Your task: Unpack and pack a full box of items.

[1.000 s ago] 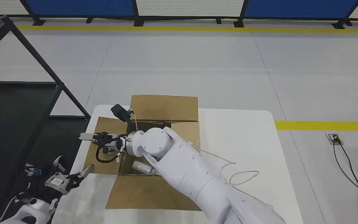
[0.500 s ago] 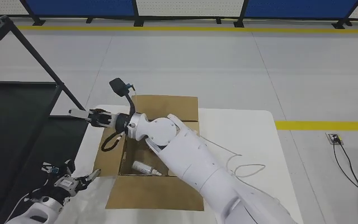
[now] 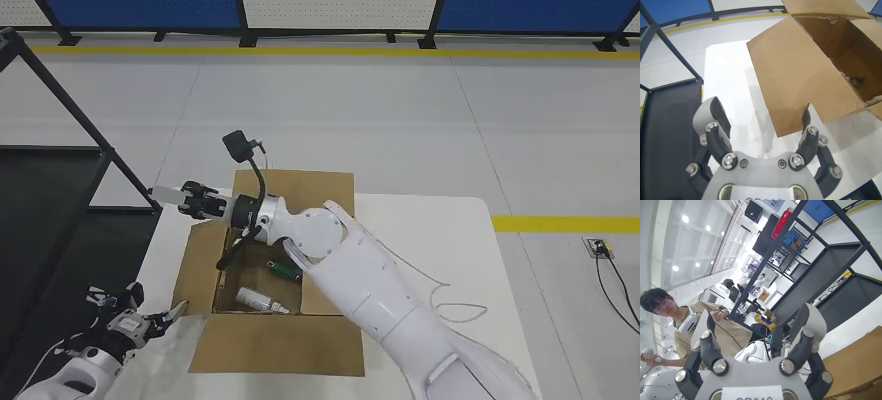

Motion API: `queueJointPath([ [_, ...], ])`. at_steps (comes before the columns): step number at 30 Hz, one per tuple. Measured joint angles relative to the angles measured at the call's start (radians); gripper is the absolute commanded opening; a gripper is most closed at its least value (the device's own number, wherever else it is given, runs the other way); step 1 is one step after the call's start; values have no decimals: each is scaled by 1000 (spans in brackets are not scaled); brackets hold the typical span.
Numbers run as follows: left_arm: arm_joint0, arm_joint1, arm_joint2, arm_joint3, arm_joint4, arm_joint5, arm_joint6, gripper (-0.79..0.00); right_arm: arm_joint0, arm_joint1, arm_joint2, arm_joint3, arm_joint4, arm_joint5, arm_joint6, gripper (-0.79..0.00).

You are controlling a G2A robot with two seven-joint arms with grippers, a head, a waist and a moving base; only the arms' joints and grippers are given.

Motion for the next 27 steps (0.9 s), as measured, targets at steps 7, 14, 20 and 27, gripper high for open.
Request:
queueJointPath([
  [7,-50,-1,44,26,37,6,-42,0,-247,100,148,-382,-147,106,21,0],
  [14,-93,-2,76,63,57,5,-51,0,-511,161,261,-779,-269,256,63,0],
  [20,-80,0,30,43,26,2,-28,0,-558,175,282,-874,-318,364,69,0],
  [27,-1,3,-79,-58,-3,6,23,0,-548,175,280,-869,-323,421,75,0],
])
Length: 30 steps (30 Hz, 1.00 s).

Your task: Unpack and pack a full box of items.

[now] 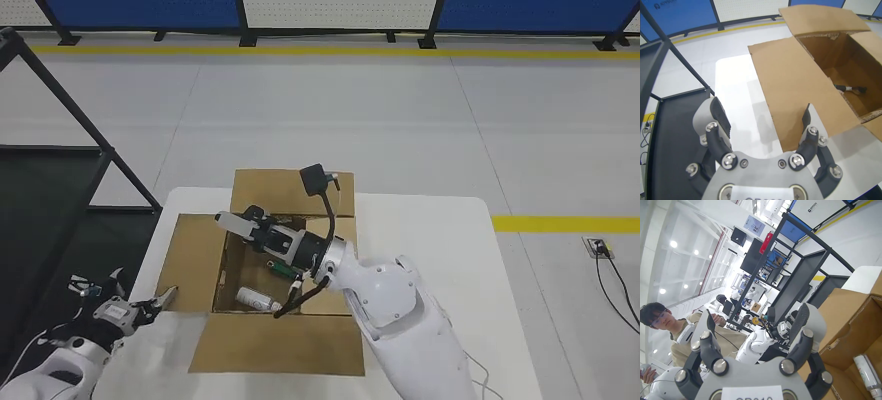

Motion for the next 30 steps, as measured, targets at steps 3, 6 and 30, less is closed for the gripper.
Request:
queueJointPath([
  [3,41,-1,-53,-45,-7,5,37,0,0,0,0,0,0,1,0,0],
  [6,84,-3,-110,-88,-9,18,81,0,0,0,0,0,0,2,0,0],
  [30,34,1,-177,-259,-340,-44,-74,0,-74,32,65,-142,12,-76,98,0],
])
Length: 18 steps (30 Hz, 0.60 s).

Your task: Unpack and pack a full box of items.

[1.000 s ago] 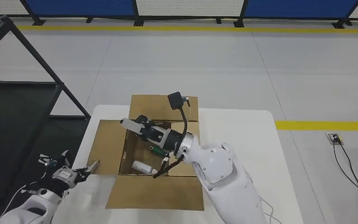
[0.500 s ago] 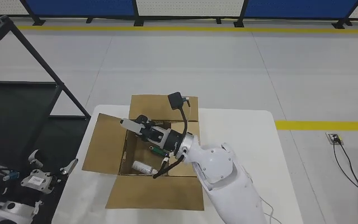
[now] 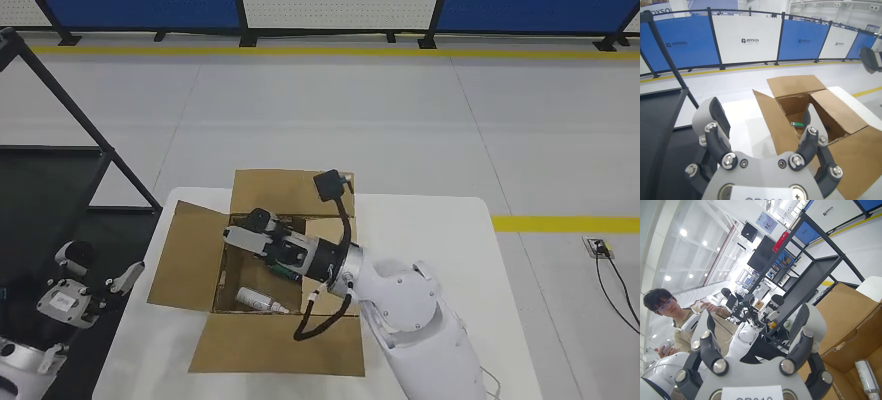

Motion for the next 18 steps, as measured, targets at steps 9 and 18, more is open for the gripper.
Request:
queueJointPath([
  [9,-240,46,107,-60,-381,45,-501,0,-237,48,188,-263,67,-95,66,0],
  [18,-567,61,437,44,-386,311,-784,0,-527,84,370,-441,130,-208,29,0],
])
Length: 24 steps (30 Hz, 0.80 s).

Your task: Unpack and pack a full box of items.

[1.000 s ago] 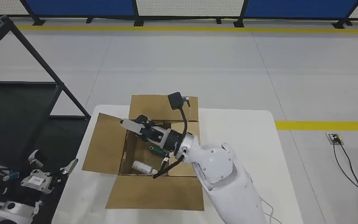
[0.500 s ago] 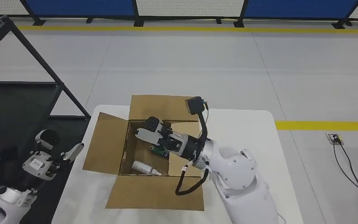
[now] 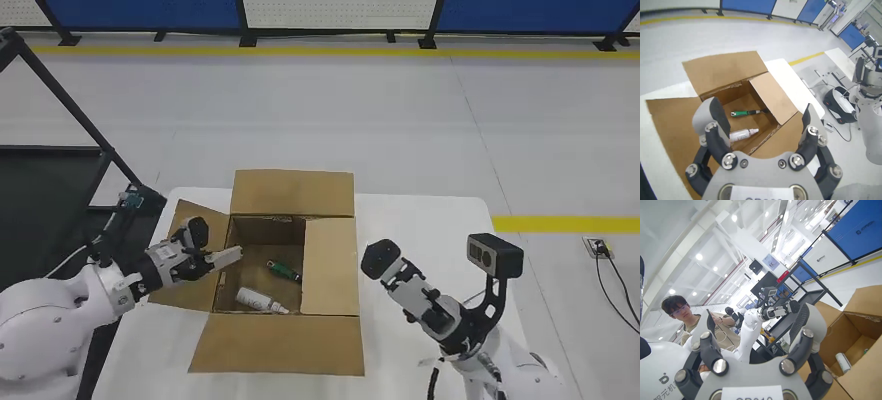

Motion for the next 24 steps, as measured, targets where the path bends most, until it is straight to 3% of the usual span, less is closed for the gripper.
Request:
queueJointPath([
  [8,13,0,-13,5,4,-12,16,0,-32,3,19,-13,-12,3,-11,0],
  [11,18,2,-28,39,51,46,80,0,-33,3,19,-13,-12,3,-11,0],
  [17,-117,-7,134,218,-74,103,-89,0,-29,12,-14,-17,-27,21,22,0],
  [24,-333,-57,405,496,-233,131,-147,0,-53,30,-9,29,-11,14,46,0],
])
